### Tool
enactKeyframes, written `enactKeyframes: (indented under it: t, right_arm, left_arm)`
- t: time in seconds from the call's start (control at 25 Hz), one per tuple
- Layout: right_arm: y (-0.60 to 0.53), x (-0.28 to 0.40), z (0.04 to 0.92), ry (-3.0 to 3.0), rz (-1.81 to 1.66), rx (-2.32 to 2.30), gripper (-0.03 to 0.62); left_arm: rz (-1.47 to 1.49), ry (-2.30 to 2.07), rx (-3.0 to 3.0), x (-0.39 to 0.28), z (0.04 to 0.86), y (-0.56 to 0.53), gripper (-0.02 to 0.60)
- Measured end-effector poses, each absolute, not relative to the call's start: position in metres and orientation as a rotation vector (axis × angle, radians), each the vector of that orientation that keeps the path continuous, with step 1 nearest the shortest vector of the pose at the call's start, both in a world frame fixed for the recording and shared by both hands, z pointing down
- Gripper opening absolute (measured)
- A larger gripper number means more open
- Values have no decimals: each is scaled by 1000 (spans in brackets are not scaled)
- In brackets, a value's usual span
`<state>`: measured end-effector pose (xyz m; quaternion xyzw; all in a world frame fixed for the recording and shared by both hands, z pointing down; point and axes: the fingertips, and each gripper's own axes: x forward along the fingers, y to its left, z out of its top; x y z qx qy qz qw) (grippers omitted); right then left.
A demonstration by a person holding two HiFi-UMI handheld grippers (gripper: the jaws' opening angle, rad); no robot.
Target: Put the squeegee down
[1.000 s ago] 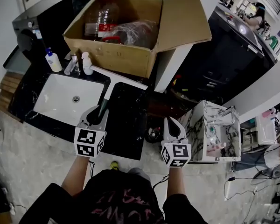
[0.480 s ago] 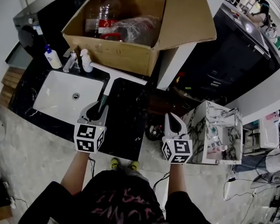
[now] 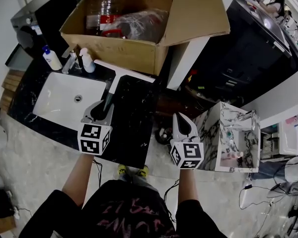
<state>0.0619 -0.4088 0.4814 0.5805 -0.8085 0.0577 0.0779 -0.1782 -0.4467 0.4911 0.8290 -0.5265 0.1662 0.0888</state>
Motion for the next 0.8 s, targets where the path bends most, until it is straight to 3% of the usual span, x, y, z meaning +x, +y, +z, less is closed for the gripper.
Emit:
enactKeyframes:
  t: [0.8]
  right_arm:
    - [-408, 57, 496, -2452, 231, 1714, 3]
  left_arm:
    - [668, -1489, 2285, -170, 574, -433, 98]
